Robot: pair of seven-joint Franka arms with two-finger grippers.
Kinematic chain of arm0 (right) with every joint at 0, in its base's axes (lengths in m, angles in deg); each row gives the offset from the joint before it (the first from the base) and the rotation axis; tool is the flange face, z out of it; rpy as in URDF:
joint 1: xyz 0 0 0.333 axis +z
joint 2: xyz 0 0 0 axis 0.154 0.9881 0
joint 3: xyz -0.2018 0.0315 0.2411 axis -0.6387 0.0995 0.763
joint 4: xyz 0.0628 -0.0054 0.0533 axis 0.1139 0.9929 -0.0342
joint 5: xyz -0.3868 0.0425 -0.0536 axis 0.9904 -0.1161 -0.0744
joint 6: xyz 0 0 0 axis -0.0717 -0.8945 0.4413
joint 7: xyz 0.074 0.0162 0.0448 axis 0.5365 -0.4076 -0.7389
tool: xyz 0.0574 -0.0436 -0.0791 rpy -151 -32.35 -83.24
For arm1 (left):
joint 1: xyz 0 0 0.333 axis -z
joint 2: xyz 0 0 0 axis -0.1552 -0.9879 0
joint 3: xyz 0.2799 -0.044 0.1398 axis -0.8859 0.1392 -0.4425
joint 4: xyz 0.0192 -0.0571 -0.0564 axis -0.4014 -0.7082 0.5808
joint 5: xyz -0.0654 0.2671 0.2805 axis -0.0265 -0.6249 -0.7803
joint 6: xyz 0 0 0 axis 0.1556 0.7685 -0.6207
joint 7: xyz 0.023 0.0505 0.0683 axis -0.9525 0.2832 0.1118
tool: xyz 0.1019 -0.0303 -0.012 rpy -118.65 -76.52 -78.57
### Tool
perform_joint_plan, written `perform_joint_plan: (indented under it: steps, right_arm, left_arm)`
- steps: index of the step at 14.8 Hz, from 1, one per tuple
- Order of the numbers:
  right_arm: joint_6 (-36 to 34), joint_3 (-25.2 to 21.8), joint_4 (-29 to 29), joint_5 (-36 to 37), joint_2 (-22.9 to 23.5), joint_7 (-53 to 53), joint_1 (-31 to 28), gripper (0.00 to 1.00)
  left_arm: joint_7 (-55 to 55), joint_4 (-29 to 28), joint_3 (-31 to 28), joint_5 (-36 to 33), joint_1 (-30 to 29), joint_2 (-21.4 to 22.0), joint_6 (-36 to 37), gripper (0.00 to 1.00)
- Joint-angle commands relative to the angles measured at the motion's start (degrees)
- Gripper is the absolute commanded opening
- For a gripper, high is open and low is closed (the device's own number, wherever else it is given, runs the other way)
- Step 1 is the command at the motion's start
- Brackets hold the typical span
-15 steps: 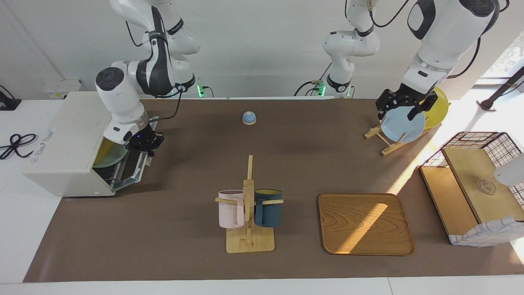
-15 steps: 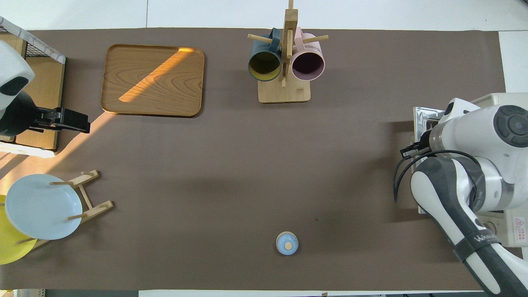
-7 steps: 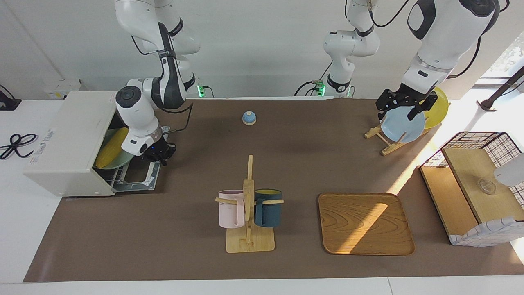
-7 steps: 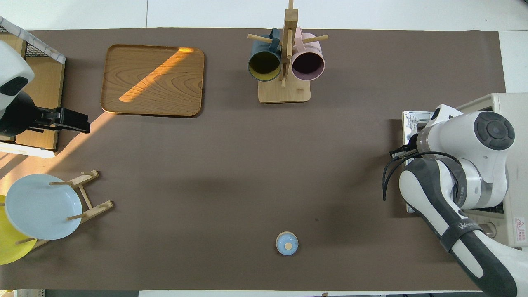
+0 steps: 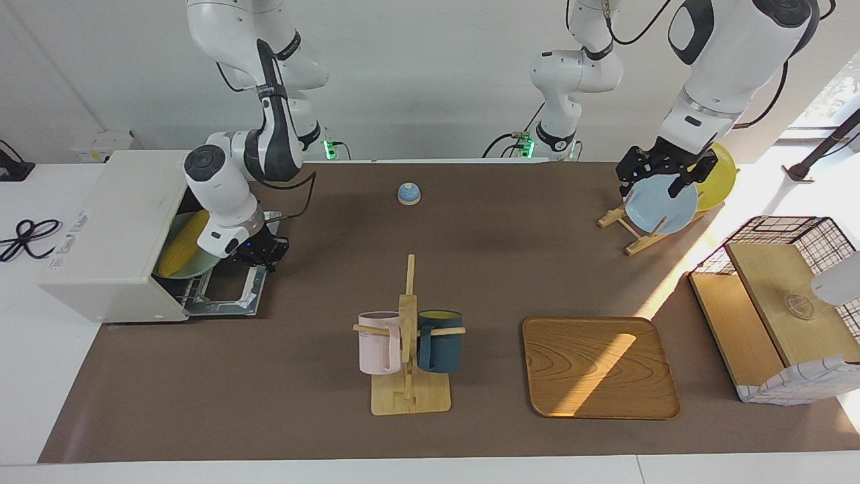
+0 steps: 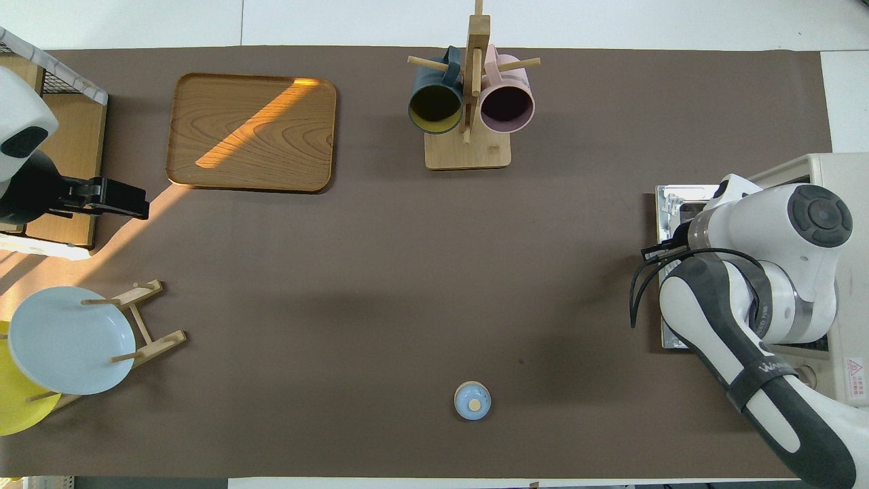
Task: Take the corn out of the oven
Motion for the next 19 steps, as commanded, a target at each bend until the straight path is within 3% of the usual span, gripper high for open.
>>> perform_joint_plan:
  steps: [1,4,7,8,9,11,16,19]
  right_arm:
    - [-0.71,-0.62,-0.25,-1.87,-0.66,-0.01,2.01,0.00]
    - [-5.95,-0.62,-4.55,-1.87,-1.09,0.51,2.81,0.00]
    - [-18.34,-1.15,-10.00,-1.00,-3.46,5.86,0.98,0.03]
    - [-21.25,-1.15,-10.63,-0.91,-4.34,6.49,-0.34,0.40]
    - [-22.23,-1.15,-10.55,-0.91,-4.95,6.58,-1.49,0.45]
    - [-22.07,-1.15,-9.58,-0.82,-5.40,6.58,-4.56,0.45]
    - [-17.86,-1.15,-4.32,2.52,-7.33,7.37,-5.10,0.41]
    - [-17.15,-0.89,-3.34,10.57,-7.60,7.20,-4.67,0.38]
  left_arm:
    - [0.39,0.44,-0.15,-0.97,0.25,0.27,0.74,1.00]
    - [0.39,0.44,-0.15,-0.97,0.34,0.27,0.65,1.00]
    - [0.39,0.44,-0.15,-0.97,0.25,0.19,0.48,1.00]
    - [0.39,0.44,-0.15,-0.97,0.34,0.27,0.39,1.00]
    - [0.39,0.44,-0.15,-0.97,0.34,0.19,0.22,1.00]
    - [0.39,0.44,-0.15,-0.97,0.34,0.18,0.13,1.00]
    - [0.39,0.44,-0.15,-0.97,0.34,0.18,0.13,1.00]
    - [0.39,0.44,-0.15,-0.97,0.34,0.18,0.13,1.00]
